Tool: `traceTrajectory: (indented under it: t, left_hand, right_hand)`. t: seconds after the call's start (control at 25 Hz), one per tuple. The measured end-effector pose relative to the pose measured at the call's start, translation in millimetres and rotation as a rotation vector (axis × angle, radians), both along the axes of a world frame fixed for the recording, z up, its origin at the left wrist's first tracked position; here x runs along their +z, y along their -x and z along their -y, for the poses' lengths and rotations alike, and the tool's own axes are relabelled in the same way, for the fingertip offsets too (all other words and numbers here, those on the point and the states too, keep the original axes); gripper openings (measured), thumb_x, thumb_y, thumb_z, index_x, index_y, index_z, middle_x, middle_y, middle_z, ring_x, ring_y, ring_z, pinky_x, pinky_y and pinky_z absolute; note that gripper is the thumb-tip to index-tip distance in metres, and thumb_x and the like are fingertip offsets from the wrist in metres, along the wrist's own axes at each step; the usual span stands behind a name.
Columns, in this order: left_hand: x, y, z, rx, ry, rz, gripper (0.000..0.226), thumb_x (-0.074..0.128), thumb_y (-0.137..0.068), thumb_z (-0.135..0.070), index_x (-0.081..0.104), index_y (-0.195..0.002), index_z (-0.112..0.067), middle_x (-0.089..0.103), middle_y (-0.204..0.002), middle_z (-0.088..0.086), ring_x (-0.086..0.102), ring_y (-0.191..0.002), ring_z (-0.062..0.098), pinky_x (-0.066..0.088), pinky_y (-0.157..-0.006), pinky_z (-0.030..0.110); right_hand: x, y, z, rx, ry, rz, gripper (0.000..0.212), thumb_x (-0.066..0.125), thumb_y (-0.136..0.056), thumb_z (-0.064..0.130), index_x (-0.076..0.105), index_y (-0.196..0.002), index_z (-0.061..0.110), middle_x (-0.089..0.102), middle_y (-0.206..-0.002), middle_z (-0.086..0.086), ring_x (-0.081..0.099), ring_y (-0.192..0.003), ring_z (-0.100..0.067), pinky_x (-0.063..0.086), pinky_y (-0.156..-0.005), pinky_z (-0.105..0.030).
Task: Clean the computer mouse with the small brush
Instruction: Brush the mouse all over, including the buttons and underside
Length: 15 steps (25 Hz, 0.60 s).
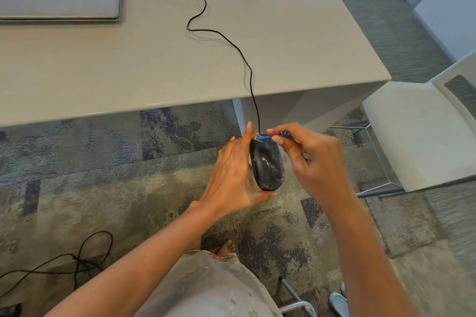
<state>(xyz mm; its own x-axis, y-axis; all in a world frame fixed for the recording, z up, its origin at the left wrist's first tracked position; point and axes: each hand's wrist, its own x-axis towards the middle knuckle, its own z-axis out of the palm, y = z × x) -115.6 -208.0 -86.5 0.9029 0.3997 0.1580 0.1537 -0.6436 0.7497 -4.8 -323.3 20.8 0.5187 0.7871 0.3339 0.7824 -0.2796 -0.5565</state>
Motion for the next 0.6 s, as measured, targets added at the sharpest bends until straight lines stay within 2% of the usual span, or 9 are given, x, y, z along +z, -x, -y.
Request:
traceTrajectory:
  t: [0.12, 0.24, 0.32, 0.4, 0.48, 0.6]
  left_hand:
    - [2.3, -1.4, -0.9, -0.007, -0.014, 0.008, 0.142, 0.082, -0.06, -0.062, -0.014, -0.156, -0.022, 0.04, -0.149, 0.0, 0.038, -0.134, 0.02, 0.028, -0.112, 0.035]
    - [2.3, -0.2, -3.2, -0.003, -0.053, 0.004, 0.139, 0.081, -0.063, -0.062, -0.009, -0.157, -0.013, 0.041, -0.148, 0.005, 0.04, -0.134, 0.024, 0.032, -0.113, 0.047]
    - [2.8, 0.4, -3.5, 0.003, -0.072, -0.015, 0.138, 0.082, -0.064, -0.062, -0.004, -0.157, -0.008, 0.043, -0.147, 0.008, 0.041, -0.132, 0.024, 0.034, -0.111, 0.048]
    - [2.6, 0.1, -3.1, 0.0, -0.078, -0.02, 0.137, 0.083, -0.064, -0.062, -0.001, -0.157, -0.005, 0.044, -0.146, 0.009, 0.041, -0.131, 0.024, 0.034, -0.11, 0.049]
    - [2.4, -1.6, -3.7, -0.004, -0.082, -0.012, 0.137, 0.084, -0.063, -0.061, 0.001, -0.157, -0.005, 0.044, -0.145, 0.009, 0.04, -0.13, 0.023, 0.034, -0.111, 0.048]
    - [3.5, -4.4, -2.3, 0.005, -0.088, -0.014, 0.14, 0.085, -0.06, -0.061, 0.001, -0.158, -0.008, 0.042, -0.147, 0.005, 0.039, -0.132, 0.022, 0.032, -0.111, 0.044]
  right_hand:
    - [-0.9, -3.7, -2.0, 0.043, 0.06, 0.0, 0.012, 0.067, -0.093, 0.011, 0.075, -0.101, 0.013, 0.062, -0.084, 0.012, 0.06, -0.077, -0.01, 0.043, -0.071, -0.008]
    - [-1.0, -4.0, 9.8, 0.089, 0.106, -0.07, 0.011, 0.066, -0.094, 0.015, 0.075, -0.101, 0.016, 0.063, -0.082, 0.007, 0.056, -0.071, 0.001, 0.045, -0.067, -0.009]
    - [1.4, -4.5, 20.7, 0.105, 0.143, -0.121, 0.011, 0.065, -0.095, 0.017, 0.075, -0.101, 0.017, 0.065, -0.081, 0.005, 0.061, -0.072, 0.001, 0.054, -0.065, -0.024]
    - [6.6, -5.4, 26.1, 0.113, 0.134, -0.151, 0.011, 0.065, -0.095, 0.016, 0.074, -0.102, 0.017, 0.067, -0.081, 0.002, 0.065, -0.072, -0.008, 0.058, -0.063, -0.036]
    - [11.3, -10.9, 23.0, 0.114, 0.059, -0.165, 0.013, 0.064, -0.096, 0.017, 0.074, -0.103, 0.015, 0.071, -0.085, -0.003, 0.068, -0.073, -0.012, 0.059, -0.063, -0.034]
    - [10.7, -20.8, 7.7, 0.081, 0.003, -0.063, 0.015, 0.065, -0.094, 0.014, 0.075, -0.104, 0.01, 0.074, -0.09, -0.003, 0.069, -0.08, -0.017, 0.055, -0.071, -0.03]
